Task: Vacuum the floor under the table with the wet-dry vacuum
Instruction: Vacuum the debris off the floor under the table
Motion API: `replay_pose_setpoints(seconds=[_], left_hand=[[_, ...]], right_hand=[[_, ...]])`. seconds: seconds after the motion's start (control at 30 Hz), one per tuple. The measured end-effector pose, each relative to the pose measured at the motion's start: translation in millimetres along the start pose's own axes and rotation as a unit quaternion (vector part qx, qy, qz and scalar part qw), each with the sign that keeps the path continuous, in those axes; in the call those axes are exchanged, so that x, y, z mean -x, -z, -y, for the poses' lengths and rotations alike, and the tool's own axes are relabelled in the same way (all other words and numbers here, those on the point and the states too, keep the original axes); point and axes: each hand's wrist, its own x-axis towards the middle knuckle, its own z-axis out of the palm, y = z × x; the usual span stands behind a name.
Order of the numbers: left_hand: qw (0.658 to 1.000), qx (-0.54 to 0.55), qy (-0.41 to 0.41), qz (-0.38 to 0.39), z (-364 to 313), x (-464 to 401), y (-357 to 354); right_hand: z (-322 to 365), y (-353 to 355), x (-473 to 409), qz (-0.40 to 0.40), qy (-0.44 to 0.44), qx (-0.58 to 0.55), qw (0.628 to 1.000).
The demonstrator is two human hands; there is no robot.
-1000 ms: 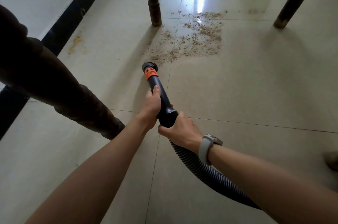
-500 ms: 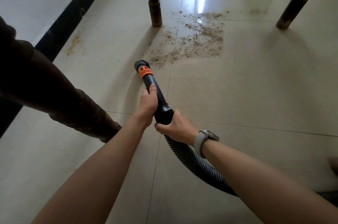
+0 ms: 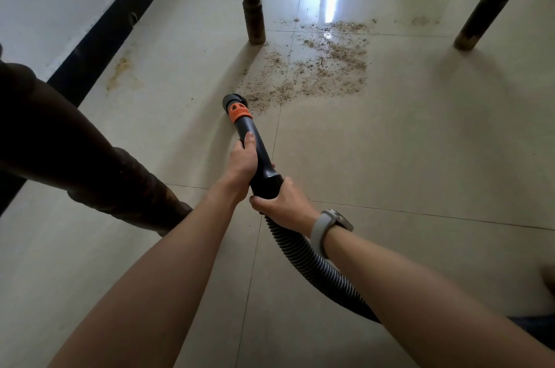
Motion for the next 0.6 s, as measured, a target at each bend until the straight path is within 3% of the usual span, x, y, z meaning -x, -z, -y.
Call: replay_pose_setpoints(seconds=[0.33, 0.6], left_hand=[[0.999, 0.007, 0.012, 0.052, 14.6, 20.0, -13.0], [0.995, 0.021, 0.023, 0.095, 15.2, 29.3, -22.9]], right_hand=[[-18.0, 9.6, 28.8, -0.016, -0.032, 0.026, 0.999], [-19.8, 12.7, 50.2, -0.074, -0.06, 0.057, 0.994]])
